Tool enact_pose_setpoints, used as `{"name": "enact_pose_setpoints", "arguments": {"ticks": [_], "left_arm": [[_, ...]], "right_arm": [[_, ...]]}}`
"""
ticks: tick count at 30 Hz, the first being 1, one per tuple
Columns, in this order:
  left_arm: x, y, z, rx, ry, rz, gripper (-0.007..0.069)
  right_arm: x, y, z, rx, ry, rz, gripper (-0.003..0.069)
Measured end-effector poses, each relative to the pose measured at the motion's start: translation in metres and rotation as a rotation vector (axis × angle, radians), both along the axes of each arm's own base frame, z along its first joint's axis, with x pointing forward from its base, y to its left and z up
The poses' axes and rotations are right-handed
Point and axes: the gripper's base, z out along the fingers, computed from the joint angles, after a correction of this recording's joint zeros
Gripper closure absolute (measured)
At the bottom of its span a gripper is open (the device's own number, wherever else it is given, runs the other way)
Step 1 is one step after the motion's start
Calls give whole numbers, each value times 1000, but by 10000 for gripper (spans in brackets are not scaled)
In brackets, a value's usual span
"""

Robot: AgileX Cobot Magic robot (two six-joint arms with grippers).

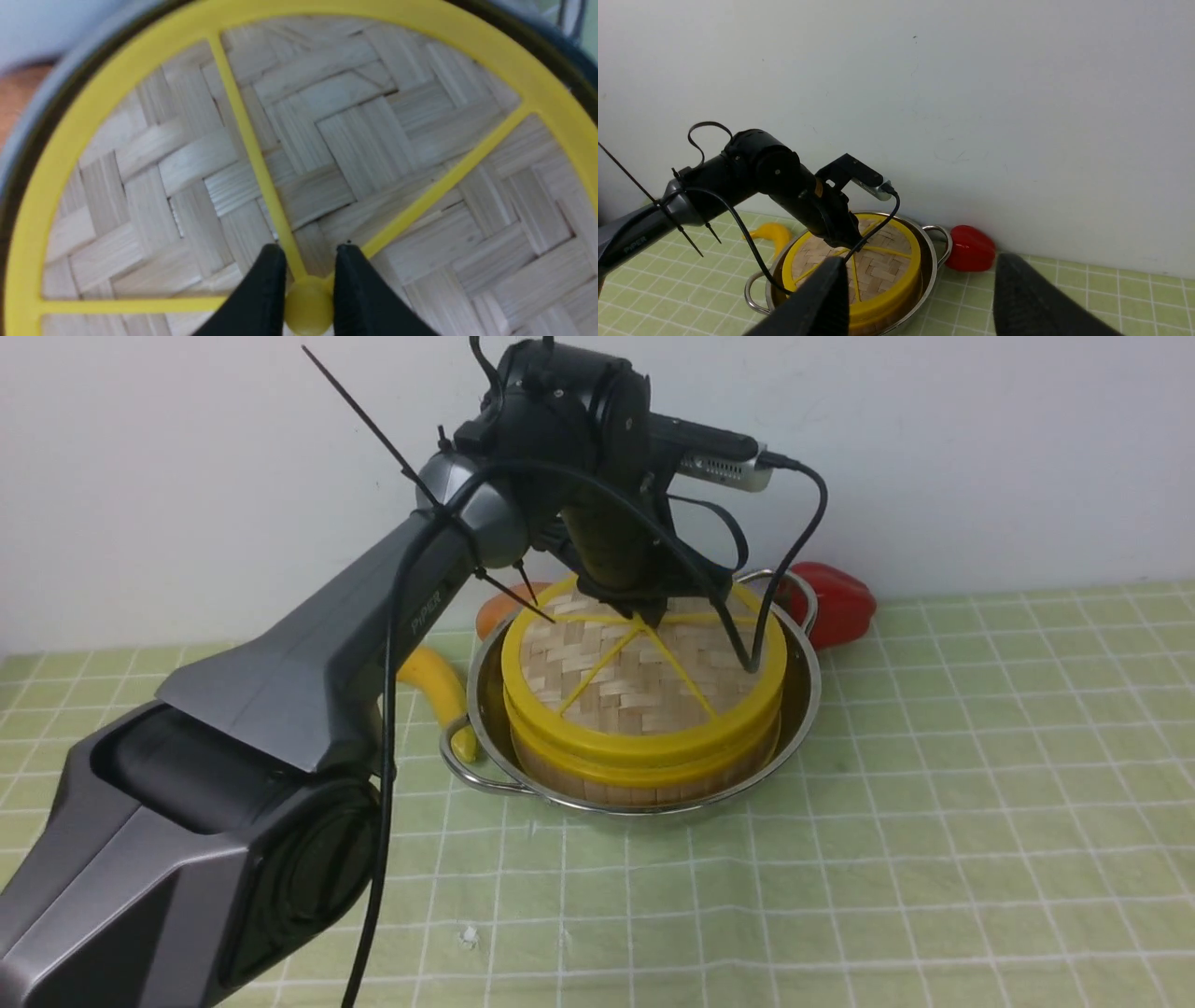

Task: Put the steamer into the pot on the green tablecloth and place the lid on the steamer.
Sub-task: 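Place the yellow bamboo steamer lid onto the steamer in the pot with the left gripper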

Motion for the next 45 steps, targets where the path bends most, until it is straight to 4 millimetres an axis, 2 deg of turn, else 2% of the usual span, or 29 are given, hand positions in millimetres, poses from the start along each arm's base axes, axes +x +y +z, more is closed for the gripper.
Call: {"name": "enact_pose_setpoints", "arguments": {"ticks": [23,34,45], "left_arm": [[0,0,0,0,0,11,501],[2,0,8,-9,-25,13,501],[2,0,8,-25,-19,44,501]], "right_arm": [[1,0,0,-1,1,-2,240],[1,0,0,-1,1,-2,240],[1,0,0,-1,1,-2,240]]}}
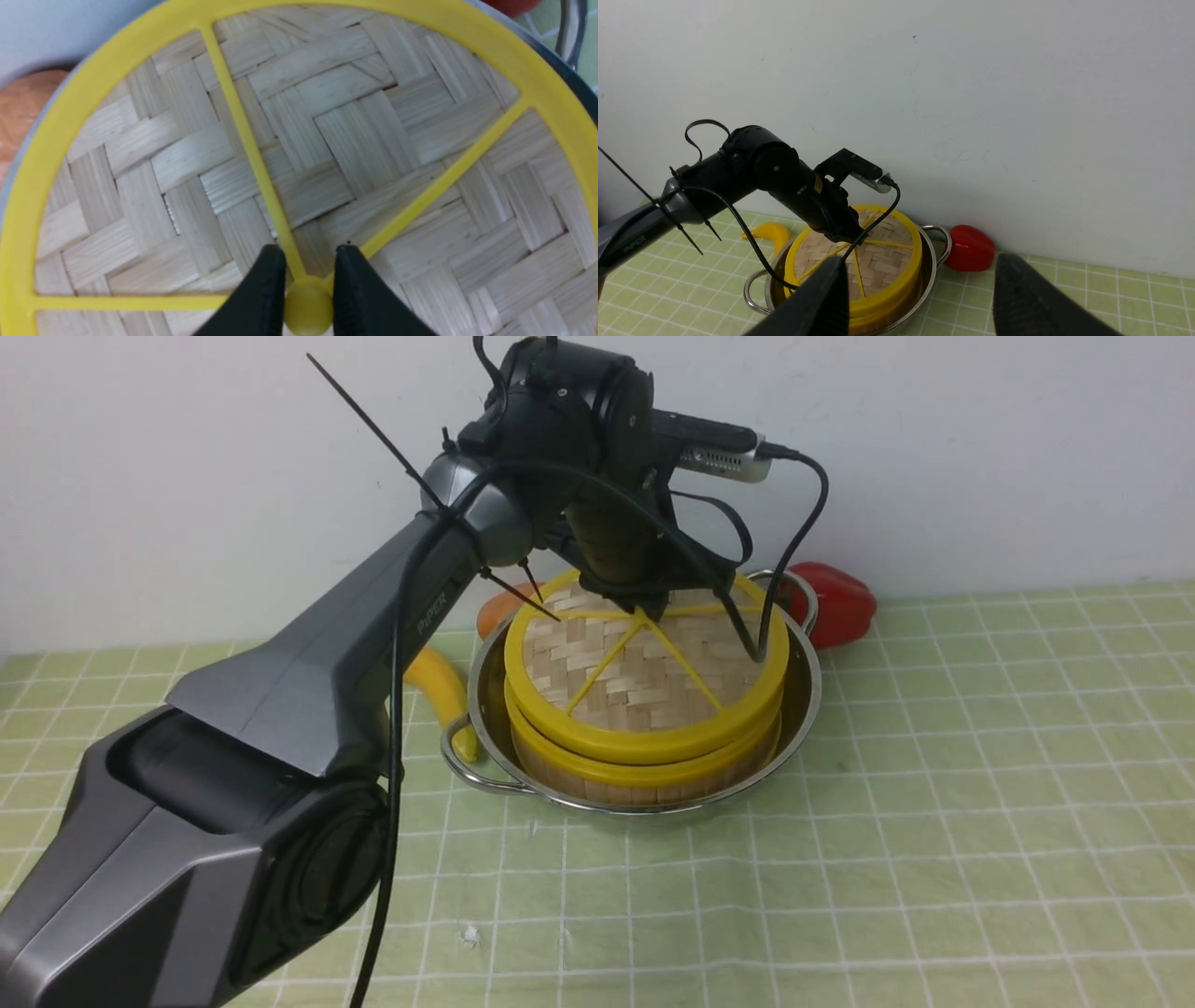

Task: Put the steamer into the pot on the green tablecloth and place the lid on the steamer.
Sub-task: 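Place the yellow bamboo steamer lid onto the steamer in the pot with the left gripper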

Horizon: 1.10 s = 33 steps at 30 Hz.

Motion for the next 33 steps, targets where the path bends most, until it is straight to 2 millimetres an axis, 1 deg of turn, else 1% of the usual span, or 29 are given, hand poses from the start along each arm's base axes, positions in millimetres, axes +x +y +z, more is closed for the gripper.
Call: {"name": "enact_pose_setpoints", "arguments": {"ticks": [14,17,22,26,33], "left_arm": [[0,0,1,-6,1,2,501],[-2,1,9,-17,-11,3,501],[-11,5,41,-45,-61,2,501],[-17,8,49,-43,-58,2,501],[-19,10,44,-30,-34,2,501]], "right_arm": [[0,0,0,-2,-1,-3,240],[0,0,0,-2,-1,-3,240],[0,0,0,-2,-1,-3,240],[0,0,0,-2,-1,-3,240],[1,0,0,-4,0,-5,240]]}}
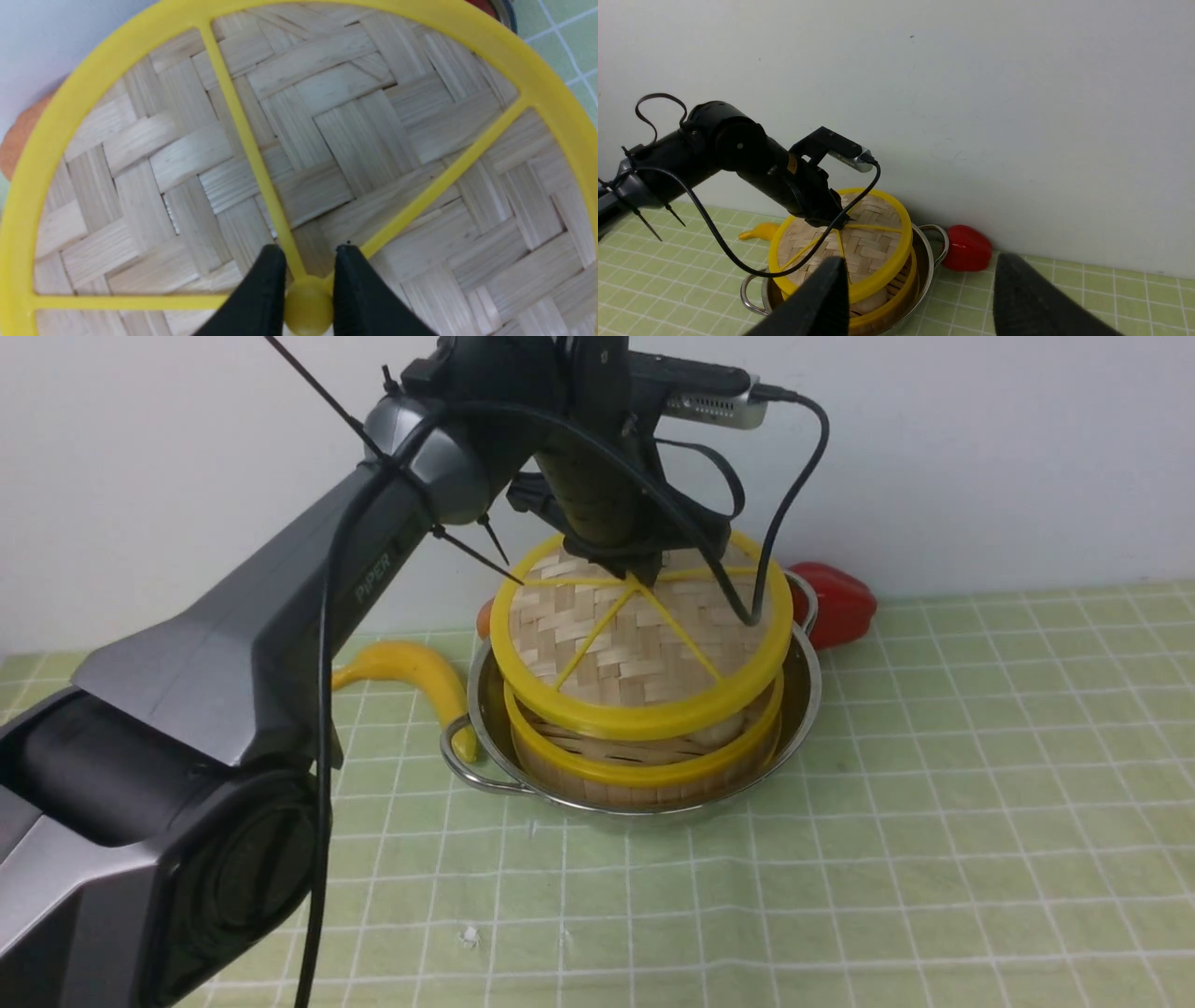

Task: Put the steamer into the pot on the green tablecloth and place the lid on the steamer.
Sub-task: 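Place the yellow bamboo steamer lid onto the steamer in the pot with the left gripper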

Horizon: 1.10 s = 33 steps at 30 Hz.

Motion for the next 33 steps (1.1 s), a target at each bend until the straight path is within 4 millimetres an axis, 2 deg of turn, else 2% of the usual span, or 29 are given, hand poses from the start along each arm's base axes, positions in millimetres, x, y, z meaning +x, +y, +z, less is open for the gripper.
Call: {"name": "enact_pose_setpoints", "arguments": {"ticks": [10,13,14,18,33], "left_arm": [[1,-1,-5,5,7,0,501],[4,-2,-15,16,25,0,501],[7,-3,-24,27,39,1,501],[10,-3,-36,51,51,2,501],[10,-5,-38,42,60,0,501]], "right_arm": [[0,0,0,0,0,0,240],[0,0,0,0,0,0,240],[0,0,0,0,0,0,240],[0,0,0,0,0,0,240],[0,1,0,8,3,11,240]]}}
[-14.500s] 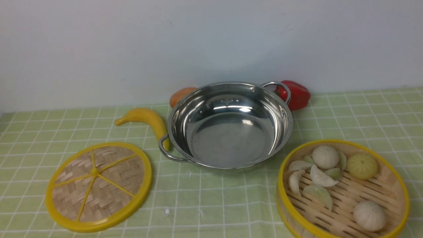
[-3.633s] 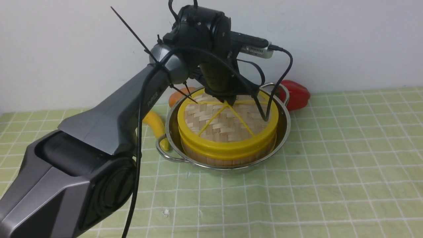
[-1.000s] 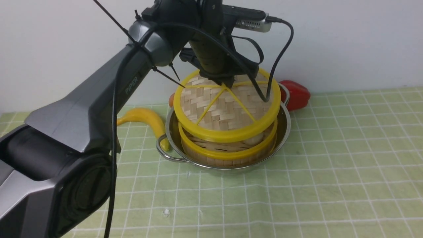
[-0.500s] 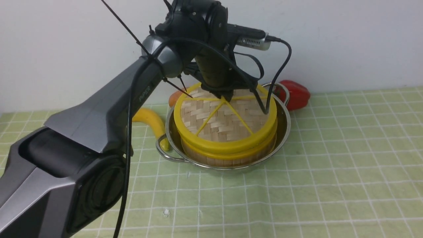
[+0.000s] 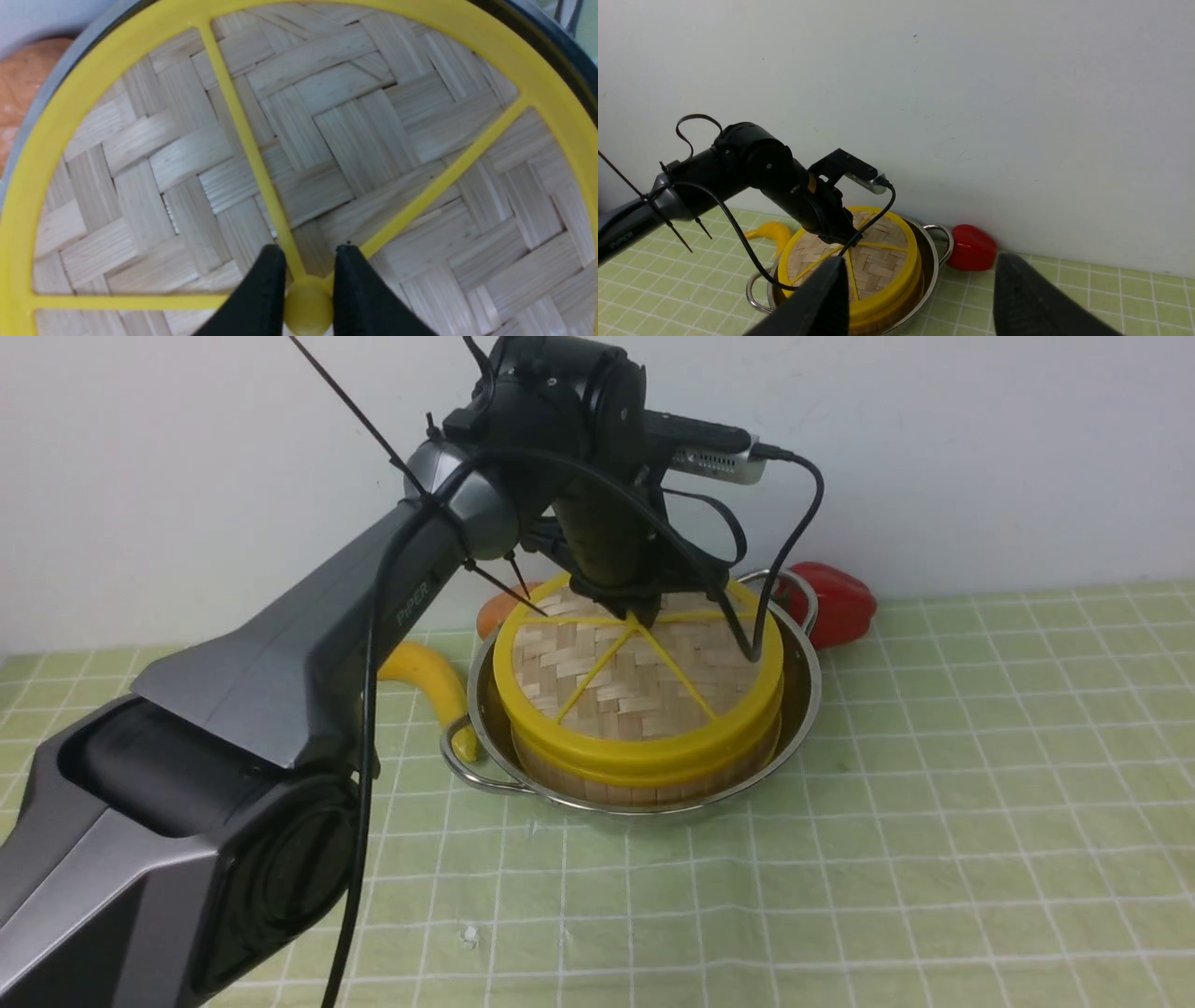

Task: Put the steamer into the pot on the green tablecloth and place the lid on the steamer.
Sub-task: 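Place the yellow bamboo steamer lid onto the steamer in the pot with the left gripper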

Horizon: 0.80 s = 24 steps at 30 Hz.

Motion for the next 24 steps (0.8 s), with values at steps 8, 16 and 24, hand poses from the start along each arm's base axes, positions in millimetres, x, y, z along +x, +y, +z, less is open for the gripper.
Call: {"name": "enact_pose_setpoints", "arguments": {"ticks": [8,16,24], "left_arm": [[2,-1,-11,7,19,0,501],[2,-1,-11,16,16,-20,501],[2,-1,-11,19,15,-27,501]], "right_arm": [[0,1,0,5,2,6,240],[0,1,0,5,2,7,240],[0,1,0,5,2,7,240]]}}
